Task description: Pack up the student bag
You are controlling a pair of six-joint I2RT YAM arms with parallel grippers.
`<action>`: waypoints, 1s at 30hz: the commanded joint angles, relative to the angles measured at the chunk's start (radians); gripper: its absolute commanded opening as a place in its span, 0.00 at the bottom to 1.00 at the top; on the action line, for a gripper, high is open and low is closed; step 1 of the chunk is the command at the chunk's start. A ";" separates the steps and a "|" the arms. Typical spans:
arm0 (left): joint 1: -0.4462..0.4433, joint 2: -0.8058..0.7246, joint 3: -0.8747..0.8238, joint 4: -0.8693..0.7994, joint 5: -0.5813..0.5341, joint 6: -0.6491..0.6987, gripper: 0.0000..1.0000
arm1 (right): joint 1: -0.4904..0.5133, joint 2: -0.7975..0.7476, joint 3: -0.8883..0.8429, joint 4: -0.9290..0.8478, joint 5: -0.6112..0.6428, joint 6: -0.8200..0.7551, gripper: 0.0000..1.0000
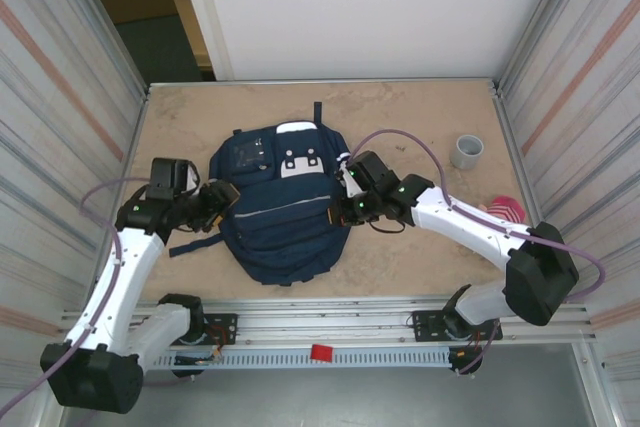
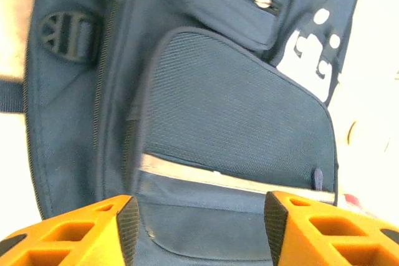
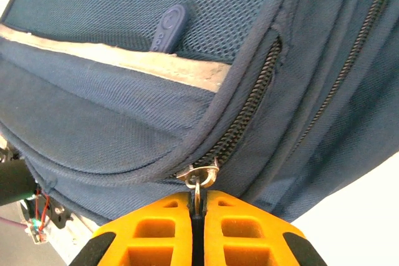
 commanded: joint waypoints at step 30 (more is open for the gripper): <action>-0.543 0.376 0.141 0.317 -0.034 1.489 0.73 | 0.014 -0.038 -0.046 0.123 -0.045 0.085 0.00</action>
